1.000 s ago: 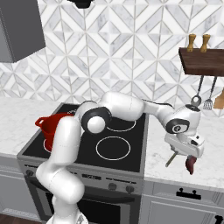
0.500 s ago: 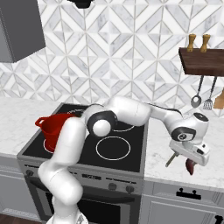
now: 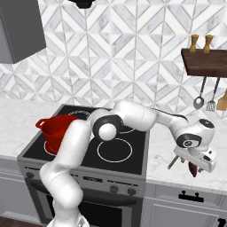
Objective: Put the potato and tomato in the pot. Retrieve the spatula and lightly stir the vegetables in the pot.
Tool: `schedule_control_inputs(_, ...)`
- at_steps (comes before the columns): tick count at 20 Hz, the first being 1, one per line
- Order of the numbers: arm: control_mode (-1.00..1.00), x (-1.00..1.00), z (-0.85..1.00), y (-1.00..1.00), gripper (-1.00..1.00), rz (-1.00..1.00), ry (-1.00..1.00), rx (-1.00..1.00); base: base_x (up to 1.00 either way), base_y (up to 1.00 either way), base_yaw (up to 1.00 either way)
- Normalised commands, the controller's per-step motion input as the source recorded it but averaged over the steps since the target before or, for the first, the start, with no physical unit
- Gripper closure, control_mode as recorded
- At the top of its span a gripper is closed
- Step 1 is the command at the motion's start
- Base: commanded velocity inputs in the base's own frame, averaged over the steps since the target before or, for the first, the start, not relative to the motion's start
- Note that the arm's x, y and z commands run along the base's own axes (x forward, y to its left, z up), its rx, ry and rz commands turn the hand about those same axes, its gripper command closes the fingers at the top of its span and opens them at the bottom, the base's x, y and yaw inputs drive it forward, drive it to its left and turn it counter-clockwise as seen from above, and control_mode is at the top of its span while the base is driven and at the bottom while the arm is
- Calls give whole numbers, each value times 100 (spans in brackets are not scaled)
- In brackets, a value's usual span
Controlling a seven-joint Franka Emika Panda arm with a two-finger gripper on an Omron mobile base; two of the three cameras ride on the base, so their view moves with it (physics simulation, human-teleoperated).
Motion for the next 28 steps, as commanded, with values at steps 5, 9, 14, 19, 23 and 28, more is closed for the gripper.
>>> schedule_control_inputs(5,-100,-3,-36,0,-100,6,0,0,0,0,0)
schedule_control_inputs(9,-100,-4,-12,0,100,5,0,2,0,0,0)
schedule_control_inputs(14,-100,-15,10,20,100,11,-13,0,0,0,0)
schedule_control_inputs(19,-100,-11,10,10,100,7,-10,0,0,0,0)
schedule_control_inputs(23,-100,-6,21,11,100,3,-1,0,0,0,0)
schedule_control_inputs(28,-100,-32,90,81,100,10,0,-2,0,0,0)
